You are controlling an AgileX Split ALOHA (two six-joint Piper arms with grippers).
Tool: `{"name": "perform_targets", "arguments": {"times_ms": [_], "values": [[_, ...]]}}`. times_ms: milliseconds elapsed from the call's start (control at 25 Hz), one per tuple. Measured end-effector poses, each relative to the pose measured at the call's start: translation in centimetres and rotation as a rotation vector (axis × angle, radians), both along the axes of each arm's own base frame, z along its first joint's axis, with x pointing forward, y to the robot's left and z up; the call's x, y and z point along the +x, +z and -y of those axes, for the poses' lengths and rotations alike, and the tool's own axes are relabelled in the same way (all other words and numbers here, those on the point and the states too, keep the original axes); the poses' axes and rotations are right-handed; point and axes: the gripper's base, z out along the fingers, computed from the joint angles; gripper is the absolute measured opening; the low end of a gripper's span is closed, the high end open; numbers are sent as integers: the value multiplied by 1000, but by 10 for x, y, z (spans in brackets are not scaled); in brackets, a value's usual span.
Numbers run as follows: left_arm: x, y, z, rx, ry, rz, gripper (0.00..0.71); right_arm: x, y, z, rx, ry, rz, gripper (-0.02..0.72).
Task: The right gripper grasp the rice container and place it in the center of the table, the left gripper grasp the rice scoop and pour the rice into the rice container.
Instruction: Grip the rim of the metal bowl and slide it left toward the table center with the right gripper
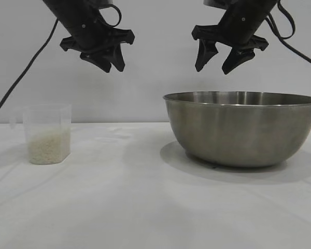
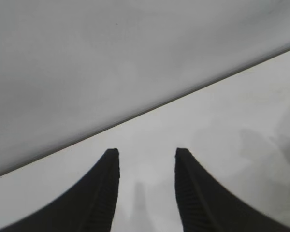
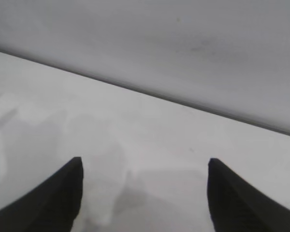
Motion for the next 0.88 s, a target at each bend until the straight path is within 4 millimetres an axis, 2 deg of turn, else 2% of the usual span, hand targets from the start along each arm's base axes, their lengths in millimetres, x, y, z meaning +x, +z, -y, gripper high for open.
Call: {"name": "perform_targets", "arguments": {"times_ms": [480,680,800,880], "values": [[0,0,0,2,-4,-5,233,-4,2,1,-3,16,-33,446],[-1,-1,0,4,-7,-10,233,-16,28,29,8,2,-120,446],[-1,-1,0,4,-7,-11,233,-26,37,52,-9,-20,-227,446],[-1,-1,0,4,-8,-13,233,-35,37,67,-33,-26,-327,446]]}}
